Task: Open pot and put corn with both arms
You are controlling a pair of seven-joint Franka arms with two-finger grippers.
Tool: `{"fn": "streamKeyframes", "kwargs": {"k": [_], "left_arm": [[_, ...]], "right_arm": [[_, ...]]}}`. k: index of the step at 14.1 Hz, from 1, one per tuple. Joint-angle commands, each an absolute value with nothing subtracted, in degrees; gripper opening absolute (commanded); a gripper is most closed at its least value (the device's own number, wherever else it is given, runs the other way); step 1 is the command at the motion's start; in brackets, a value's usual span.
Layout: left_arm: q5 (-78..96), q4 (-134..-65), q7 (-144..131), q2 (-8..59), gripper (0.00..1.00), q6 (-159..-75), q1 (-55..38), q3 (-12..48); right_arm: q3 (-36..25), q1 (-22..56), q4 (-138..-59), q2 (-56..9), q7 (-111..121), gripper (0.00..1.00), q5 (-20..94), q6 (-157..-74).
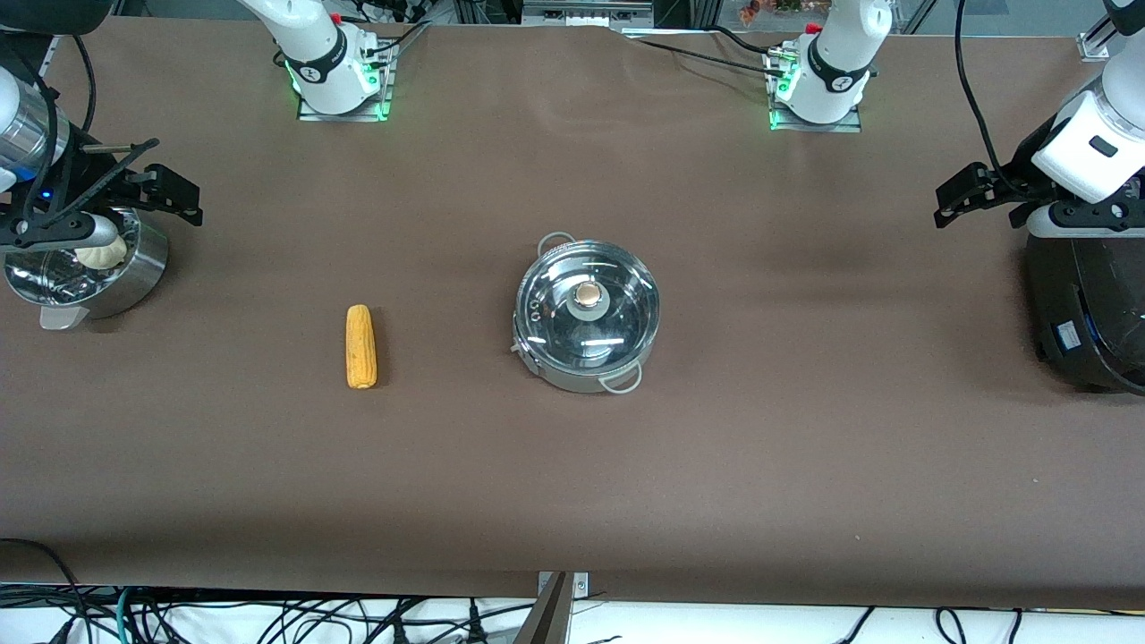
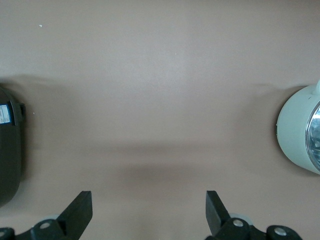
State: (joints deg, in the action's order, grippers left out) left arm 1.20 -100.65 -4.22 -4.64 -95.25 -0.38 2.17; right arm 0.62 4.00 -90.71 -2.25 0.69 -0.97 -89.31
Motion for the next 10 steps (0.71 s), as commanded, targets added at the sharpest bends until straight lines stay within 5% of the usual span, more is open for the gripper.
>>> {"fn": "streamKeyframes", "kwargs": {"k": [1, 10], "left_arm": [[0.2, -100.7, -3.4, -4.8, 1.00, -94.7, 0.0, 2.5], [0.2, -100.8, -3.4, -4.8, 1.00, -94.7, 0.1, 2.5]], "right_arm": [[1.1, 4.2, -92.8, 0.1, -0.3, 1.00, -1.2, -89.6], [1.3, 4.2, -90.9, -0.9, -0.4, 1.00, -1.1, -89.6]]}}
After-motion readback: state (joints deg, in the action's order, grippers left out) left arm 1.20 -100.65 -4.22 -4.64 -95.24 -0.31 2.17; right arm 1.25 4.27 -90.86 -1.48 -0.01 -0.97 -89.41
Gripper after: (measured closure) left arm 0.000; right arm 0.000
